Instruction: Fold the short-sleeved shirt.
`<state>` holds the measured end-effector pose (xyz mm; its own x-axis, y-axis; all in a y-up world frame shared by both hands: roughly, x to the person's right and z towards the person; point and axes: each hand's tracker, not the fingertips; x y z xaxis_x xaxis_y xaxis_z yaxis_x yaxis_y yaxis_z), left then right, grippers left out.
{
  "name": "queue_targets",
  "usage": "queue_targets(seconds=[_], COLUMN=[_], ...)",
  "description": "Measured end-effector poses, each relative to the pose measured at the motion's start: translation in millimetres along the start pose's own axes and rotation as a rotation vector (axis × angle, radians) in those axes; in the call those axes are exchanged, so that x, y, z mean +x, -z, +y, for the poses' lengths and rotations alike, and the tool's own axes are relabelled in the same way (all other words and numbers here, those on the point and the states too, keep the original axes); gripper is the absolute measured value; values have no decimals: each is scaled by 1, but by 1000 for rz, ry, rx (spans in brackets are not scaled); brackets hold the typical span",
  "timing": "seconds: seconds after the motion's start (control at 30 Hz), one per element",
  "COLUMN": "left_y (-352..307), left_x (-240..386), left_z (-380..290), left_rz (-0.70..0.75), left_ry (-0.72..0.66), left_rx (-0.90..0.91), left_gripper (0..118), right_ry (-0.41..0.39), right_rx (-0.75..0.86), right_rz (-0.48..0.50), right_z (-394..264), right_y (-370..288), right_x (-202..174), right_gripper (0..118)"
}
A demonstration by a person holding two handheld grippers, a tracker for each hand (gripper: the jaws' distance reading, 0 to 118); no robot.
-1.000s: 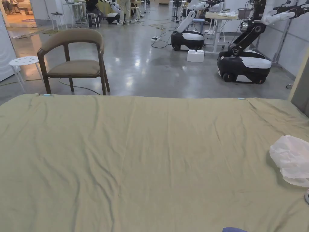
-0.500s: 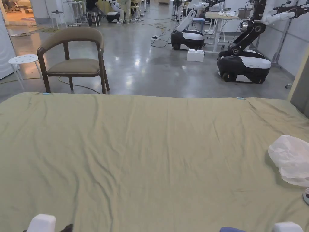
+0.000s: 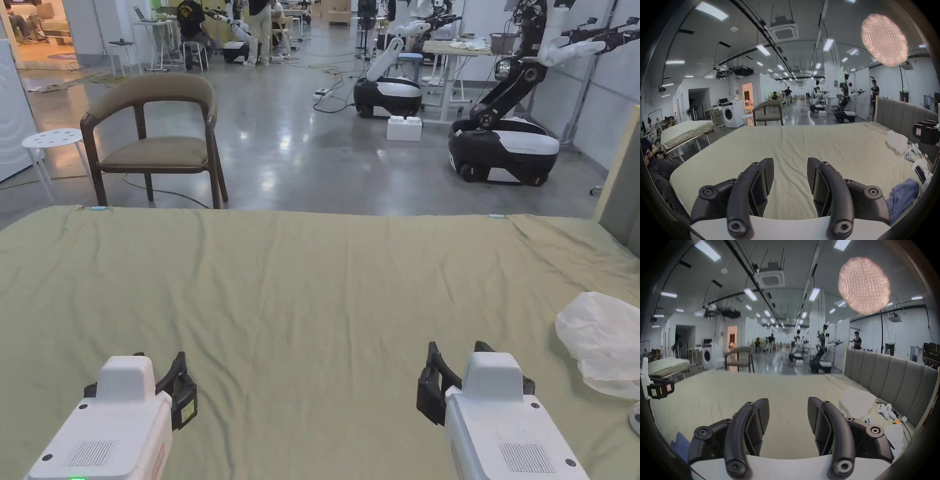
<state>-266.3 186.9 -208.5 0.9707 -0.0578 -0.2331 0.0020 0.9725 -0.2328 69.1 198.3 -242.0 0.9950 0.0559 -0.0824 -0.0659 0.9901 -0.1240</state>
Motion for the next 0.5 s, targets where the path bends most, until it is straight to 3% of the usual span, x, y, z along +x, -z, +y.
queue_targets(seconds=[0.07,0.13,0.17,0.2,0.4,0.5], left_y=[-5,-9,-11,-14,-25,-24], left_x=[0,-2,-2,-2,-23,-52], left_z=[5,10,12,13,11,0], left_rz=[9,1,3,15,15,-4], left_ry=[-7,-13,-7,8,9,-7], left_rx=[36,65,72,83,60,-47], left_gripper=[41,26,15,0,0,0], right_ry=[-3,-12,-14,-20,-16,-18], right_rx=[59,77,78,81,89,81], right_rz=[1,1,1,1,20,27], right_z=[7,13,15,17,19,17], right_y=[-2,-3,-3,0,-1,-1], right_x=[-5,-10,-11,-12,-13,-12], right_gripper=[40,11,6,5,1,1])
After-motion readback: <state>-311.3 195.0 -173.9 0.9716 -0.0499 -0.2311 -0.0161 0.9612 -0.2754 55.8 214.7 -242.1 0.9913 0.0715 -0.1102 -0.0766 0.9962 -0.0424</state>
